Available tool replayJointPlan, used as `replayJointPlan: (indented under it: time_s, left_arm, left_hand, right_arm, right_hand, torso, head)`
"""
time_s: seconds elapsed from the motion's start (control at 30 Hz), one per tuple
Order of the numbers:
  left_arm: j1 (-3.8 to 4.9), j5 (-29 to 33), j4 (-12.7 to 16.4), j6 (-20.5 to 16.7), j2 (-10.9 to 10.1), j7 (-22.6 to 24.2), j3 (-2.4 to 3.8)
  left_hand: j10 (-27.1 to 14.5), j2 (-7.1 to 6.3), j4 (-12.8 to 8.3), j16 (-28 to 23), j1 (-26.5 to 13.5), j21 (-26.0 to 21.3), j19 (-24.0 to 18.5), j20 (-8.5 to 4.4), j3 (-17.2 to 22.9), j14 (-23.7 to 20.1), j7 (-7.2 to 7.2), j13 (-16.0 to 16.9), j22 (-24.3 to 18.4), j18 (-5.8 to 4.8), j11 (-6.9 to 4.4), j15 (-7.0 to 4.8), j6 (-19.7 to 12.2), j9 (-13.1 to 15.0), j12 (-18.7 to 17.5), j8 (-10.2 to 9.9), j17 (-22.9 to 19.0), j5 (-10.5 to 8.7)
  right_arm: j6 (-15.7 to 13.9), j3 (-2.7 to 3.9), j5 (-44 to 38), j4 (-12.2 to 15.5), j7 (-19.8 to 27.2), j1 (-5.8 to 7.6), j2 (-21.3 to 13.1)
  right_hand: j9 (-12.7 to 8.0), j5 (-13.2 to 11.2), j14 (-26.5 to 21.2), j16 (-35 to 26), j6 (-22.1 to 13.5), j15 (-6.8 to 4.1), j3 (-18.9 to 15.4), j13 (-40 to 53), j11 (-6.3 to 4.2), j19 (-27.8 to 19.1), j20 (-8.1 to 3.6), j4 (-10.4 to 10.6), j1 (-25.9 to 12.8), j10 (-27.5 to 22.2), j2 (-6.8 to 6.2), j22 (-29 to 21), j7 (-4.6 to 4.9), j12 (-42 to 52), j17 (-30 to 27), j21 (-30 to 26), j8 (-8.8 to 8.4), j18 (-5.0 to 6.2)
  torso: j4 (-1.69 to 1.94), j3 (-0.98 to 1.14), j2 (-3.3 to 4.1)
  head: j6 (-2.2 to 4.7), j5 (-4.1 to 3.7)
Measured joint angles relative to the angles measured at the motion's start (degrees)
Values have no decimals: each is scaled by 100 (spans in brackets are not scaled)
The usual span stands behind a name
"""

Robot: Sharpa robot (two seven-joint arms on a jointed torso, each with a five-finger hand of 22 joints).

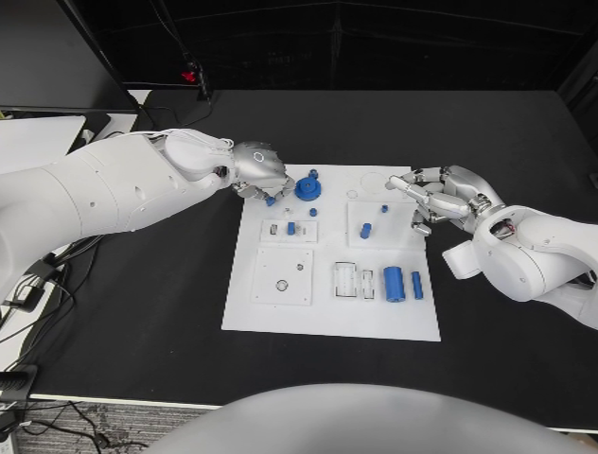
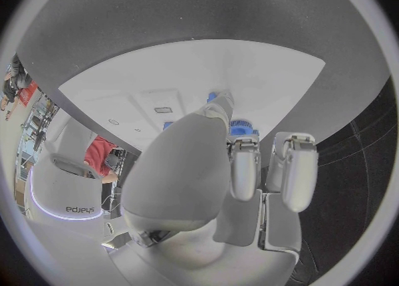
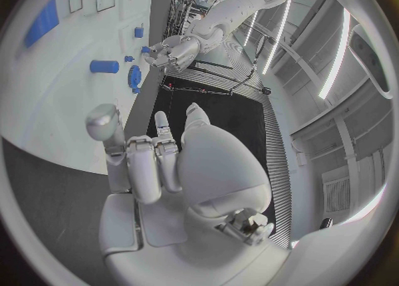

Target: Assemble the parts on the task board

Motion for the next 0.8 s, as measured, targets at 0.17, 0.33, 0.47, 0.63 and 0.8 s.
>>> replayJointPlan:
  time_s: [0.17,0.33,0.47,0.63,0.8]
  left_arm:
    - [-2,-4,-14,11,-8,-6,2]
    - [-1,-4,-26,20,-6,-6,3]
    - [0,-4,-39,28,-3,-6,3]
    - [0,-2,-49,35,1,-6,5]
    - [-2,1,-54,36,3,-8,6]
  left_hand:
    - [-1,13,0,0,-13,0,0,0,1,0,0,11,0,0,1,0,0,63,2,53,0,8]
    - [-1,13,0,0,-13,0,0,0,1,0,22,15,0,0,1,0,-21,79,8,52,0,8]
    - [-1,12,0,0,-14,0,0,0,1,0,7,12,0,0,1,0,-36,92,17,74,0,4]
    - [-1,3,7,0,-26,0,0,0,9,0,8,9,0,0,1,0,-114,95,18,74,0,-25]
    - [-1,-1,7,0,-30,0,0,0,9,0,30,9,0,0,1,0,-341,56,18,-51,0,-25]
  right_arm:
    - [1,0,0,-1,-1,0,1]
    - [2,0,0,-2,-2,0,2]
    - [3,0,0,-4,-3,0,3]
    - [4,0,-1,-6,-4,0,6]
    - [7,0,-1,-6,-5,0,9]
  right_hand:
    - [0,0,0,0,0,0,0,0,0,0,0,0,0,0,0,0,0,0,0,0,0,0]
    - [0,0,0,0,0,0,0,0,0,0,0,0,0,0,0,0,0,0,0,0,0,0]
    - [0,0,0,0,0,0,0,0,0,0,0,0,0,0,0,0,0,1,0,0,0,0]
    - [0,0,0,0,0,0,0,0,0,0,0,0,-1,0,0,0,0,2,0,0,0,0]
    - [0,0,0,0,0,0,0,0,0,0,0,0,-1,0,-1,1,0,2,0,0,0,0]
  torso:
    - [-2,-1,-1]
    - [-2,-1,-1]
    - [-2,-2,-1]
    - [-2,0,0]
    - [-2,1,0]
  head:
    - [-4,-1]
    - [-9,-1]
    - [-16,-3]
    - [-21,-4]
    - [-21,-3]
